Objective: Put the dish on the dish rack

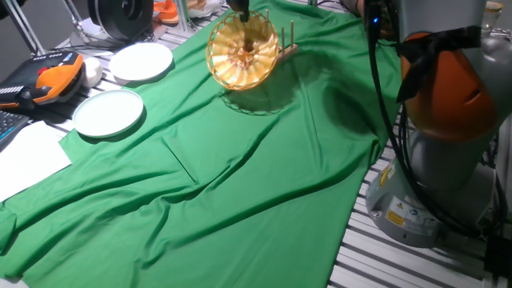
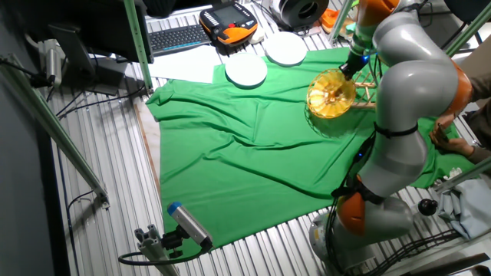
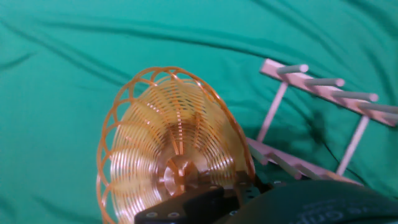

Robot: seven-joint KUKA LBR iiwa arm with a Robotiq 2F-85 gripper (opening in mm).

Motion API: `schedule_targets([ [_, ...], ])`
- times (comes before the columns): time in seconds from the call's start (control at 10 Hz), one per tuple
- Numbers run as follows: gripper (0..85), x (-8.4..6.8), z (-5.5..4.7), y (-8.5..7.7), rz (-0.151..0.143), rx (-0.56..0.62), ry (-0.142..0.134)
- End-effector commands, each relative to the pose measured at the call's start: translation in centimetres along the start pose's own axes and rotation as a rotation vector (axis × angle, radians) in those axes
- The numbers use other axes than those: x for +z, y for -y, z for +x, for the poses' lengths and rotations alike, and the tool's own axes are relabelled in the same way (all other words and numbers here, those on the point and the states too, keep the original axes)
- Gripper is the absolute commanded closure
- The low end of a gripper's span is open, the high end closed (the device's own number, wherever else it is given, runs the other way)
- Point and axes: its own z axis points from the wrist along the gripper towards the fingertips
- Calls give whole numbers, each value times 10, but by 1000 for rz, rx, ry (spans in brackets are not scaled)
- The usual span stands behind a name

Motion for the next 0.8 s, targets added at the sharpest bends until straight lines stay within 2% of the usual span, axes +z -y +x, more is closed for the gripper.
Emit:
schedule_targets([
  [0.0,850,0,0,0,56,61,13],
  [0.1,850,0,0,0,134,117,57],
  [0.2,850,0,0,0,194,164,96],
  [0.3,850,0,0,0,228,192,113],
  [0.4,850,0,0,0,215,219,120],
  [0.5,850,0,0,0,258,240,142],
  [0.6,850,0,0,0,312,251,151],
  [0.7,850,0,0,0,335,253,152],
])
